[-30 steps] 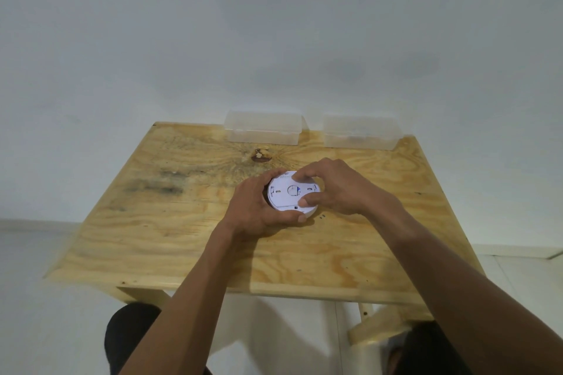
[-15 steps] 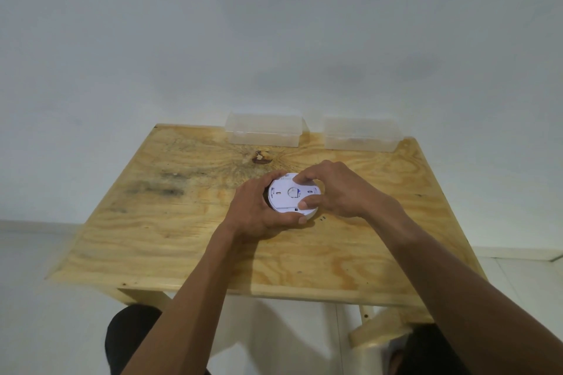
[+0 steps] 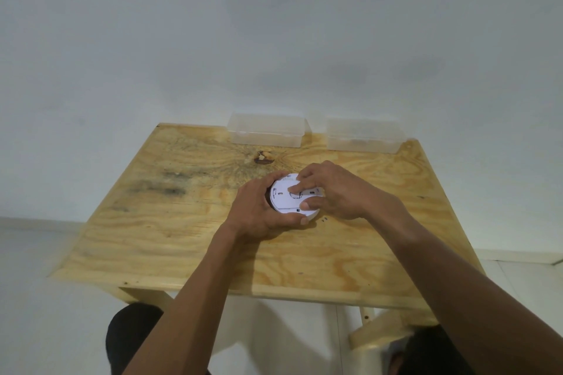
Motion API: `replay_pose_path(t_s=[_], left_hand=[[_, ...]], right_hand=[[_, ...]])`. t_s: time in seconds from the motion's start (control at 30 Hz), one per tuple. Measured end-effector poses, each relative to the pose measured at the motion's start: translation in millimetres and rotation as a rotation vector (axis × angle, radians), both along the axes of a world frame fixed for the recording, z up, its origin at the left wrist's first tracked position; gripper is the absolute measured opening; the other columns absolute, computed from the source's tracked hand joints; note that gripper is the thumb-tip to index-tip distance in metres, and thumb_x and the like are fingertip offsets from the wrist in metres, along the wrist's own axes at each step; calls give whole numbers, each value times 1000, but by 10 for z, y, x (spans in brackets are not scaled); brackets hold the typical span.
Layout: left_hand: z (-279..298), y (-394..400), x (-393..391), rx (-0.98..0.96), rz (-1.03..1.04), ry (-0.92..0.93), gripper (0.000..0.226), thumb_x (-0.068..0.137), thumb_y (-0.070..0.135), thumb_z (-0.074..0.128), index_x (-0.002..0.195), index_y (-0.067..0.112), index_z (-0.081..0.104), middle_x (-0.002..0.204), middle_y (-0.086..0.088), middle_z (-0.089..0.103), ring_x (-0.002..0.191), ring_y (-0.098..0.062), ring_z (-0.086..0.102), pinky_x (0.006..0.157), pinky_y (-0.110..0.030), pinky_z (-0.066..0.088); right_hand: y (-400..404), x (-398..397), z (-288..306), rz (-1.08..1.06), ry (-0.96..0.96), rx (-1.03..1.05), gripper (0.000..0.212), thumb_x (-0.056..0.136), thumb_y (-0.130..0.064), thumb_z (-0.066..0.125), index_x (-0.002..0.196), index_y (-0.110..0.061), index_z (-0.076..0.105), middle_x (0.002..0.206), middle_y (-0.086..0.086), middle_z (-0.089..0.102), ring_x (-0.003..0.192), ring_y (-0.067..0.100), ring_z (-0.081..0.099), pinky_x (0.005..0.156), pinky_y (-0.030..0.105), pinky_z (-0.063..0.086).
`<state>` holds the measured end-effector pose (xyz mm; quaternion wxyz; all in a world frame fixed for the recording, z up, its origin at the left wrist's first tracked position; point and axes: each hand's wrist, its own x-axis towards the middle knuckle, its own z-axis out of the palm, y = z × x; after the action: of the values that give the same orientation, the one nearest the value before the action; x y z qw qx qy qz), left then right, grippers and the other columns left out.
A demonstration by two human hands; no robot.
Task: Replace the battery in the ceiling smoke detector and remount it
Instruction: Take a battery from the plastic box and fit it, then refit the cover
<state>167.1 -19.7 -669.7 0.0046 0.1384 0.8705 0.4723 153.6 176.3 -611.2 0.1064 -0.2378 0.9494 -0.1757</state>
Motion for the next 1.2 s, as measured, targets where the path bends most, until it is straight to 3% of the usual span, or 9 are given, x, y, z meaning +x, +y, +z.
replay_pose_path(t_s=[0.2,0.47,0.67,0.77,0.9,1.07,1.2], left_hand=[[-18,6,2,2,3,1,99,46,66,83,134,30,57,115,17,67,103,1,64,91,-30,55],[-13,12,9,27,-1,9,90,48,61,85,130,36,59,112,22,68,102,10,63,92,-29,55],[52,29,48,32,5,3,69,46,62,82,108,56,52,99,36,63,93,21,59,83,-12,49],[53,37,50,51,19,-3,68,45,60,84,106,56,54,100,34,66,95,17,62,85,-17,53],[47,33,55,49,12,16,61,47,61,84,101,61,55,96,43,65,93,17,62,80,-12,52],[53,49,53,42,19,16,75,45,65,81,114,47,58,99,31,66,93,17,61,80,-14,51],[60,61,69,48,40,15,68,44,62,85,106,52,60,99,33,69,93,12,64,78,-13,51]], right_hand=[[-16,1,5,9,6,27,37,93,-30,67,130,-28,65,141,-1,49,122,20,43,95,34,41],[-59,-12,36,71,-6,166,40,98,-33,55,138,-38,54,140,1,44,115,24,37,97,40,39],[-63,12,-20,48,14,137,39,99,-32,56,138,-35,56,139,2,43,118,25,36,96,37,39],[-74,32,-57,22,15,114,40,99,-31,56,138,-34,56,139,3,42,122,26,34,100,40,40],[-86,40,-62,16,27,118,41,99,-30,55,139,-32,55,139,4,42,122,26,34,100,43,40],[-82,59,-70,2,35,109,40,99,-31,55,139,-29,55,140,4,42,124,26,33,102,43,40],[-69,88,-88,-70,59,78,51,96,-36,58,143,-18,48,141,2,46,129,22,34,103,39,39]])
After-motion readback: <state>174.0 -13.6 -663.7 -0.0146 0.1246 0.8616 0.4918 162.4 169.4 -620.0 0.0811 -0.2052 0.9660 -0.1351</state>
